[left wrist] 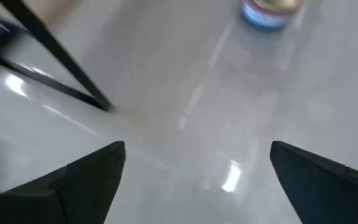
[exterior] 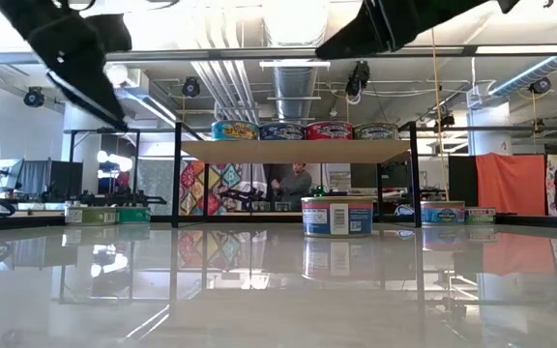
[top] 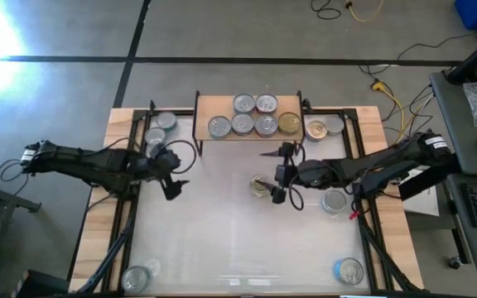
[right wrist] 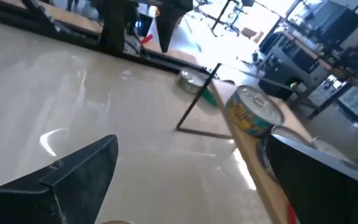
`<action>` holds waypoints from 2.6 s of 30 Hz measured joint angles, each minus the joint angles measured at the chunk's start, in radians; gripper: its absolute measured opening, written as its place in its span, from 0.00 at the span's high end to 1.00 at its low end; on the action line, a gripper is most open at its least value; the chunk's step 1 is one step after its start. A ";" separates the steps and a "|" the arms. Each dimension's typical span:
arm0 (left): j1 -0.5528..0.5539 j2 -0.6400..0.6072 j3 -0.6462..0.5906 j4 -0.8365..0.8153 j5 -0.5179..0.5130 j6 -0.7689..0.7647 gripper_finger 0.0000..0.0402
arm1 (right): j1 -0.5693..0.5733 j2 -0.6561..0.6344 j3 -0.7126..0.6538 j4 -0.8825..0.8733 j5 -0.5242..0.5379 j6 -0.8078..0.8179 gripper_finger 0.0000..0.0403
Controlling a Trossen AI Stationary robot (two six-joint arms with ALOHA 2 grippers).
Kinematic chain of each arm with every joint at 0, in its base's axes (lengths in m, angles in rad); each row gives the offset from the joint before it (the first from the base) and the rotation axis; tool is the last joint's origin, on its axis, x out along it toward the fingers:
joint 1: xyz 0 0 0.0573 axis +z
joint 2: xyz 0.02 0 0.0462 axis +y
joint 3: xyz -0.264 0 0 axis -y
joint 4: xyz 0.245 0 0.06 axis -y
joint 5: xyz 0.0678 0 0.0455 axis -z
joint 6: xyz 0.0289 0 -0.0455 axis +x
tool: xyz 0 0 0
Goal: Stack canned seafood by type on shelf
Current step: Put the bottom right yellow-blue tuna can on the shelf
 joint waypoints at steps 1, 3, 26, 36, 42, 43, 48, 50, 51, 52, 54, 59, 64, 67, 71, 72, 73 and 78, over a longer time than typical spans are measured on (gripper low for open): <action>-0.003 0.009 -0.014 0.016 0.023 -0.011 0.04 | 0.002 0.009 0.000 -0.005 0.001 0.010 0.01; -0.013 0.035 -0.036 0.061 0.069 -0.019 0.05 | 0.016 0.028 0.000 -0.037 0.010 0.018 0.01; -0.167 0.568 0.212 0.223 0.123 -0.017 0.13 | 0.162 0.208 0.166 -0.623 0.065 0.362 0.01; -0.564 0.803 0.536 -0.194 0.616 -0.642 0.14 | 0.262 0.271 0.167 -0.502 0.120 0.370 0.01; -0.761 0.882 0.581 -0.219 0.768 -0.970 0.18 | 0.346 0.340 0.184 -0.416 0.121 0.370 0.01; -0.779 0.885 0.581 -0.232 0.783 -1.017 0.19 | 0.363 0.345 0.191 -0.423 0.120 0.388 0.01; -0.859 0.887 0.569 -0.227 0.864 -1.196 0.24 | 0.461 0.343 0.248 -0.581 0.125 0.559 0.01; -0.880 0.888 0.563 -0.226 0.908 -1.244 0.26 | 0.503 0.341 0.274 -0.666 0.142 0.649 0.01; -0.887 0.888 0.561 -0.228 0.923 -1.262 0.27 | 0.523 0.339 0.285 -0.711 0.154 0.691 0.01; -0.892 0.888 0.561 -0.233 0.925 -1.276 0.27 | 0.541 0.337 0.295 -0.762 0.171 0.740 0.01; -0.892 0.888 0.564 -0.255 0.854 -1.286 0.28 | 0.570 0.336 0.317 -0.867 0.198 0.860 0.01; -0.868 0.885 0.598 -0.302 0.437 -1.217 0.30 | 0.600 0.329 0.377 -1.209 0.201 1.151 0.01; -0.797 0.884 0.641 -0.567 -0.031 -1.205 0.34 | 0.592 0.293 0.411 -1.587 0.198 1.356 0.01; -0.732 0.883 0.646 -0.714 -0.159 -1.189 0.37 | 0.521 0.232 0.359 -1.752 0.195 1.457 0.01; -0.649 0.883 0.615 -0.825 -0.273 -1.168 0.40 | 0.354 0.109 0.224 -1.709 0.192 1.369 0.01; -0.634 0.883 0.604 -0.836 -0.297 -1.167 0.41 | 0.305 0.078 0.192 -1.674 0.193 1.311 0.01; -0.620 0.882 0.592 -0.837 -0.314 -1.163 0.42 | 0.258 0.050 0.163 -1.634 0.193 1.242 0.01; -0.581 0.881 0.483 -0.836 -0.344 -1.145 0.44 | 0.069 -0.053 0.059 -1.400 0.164 0.920 0.06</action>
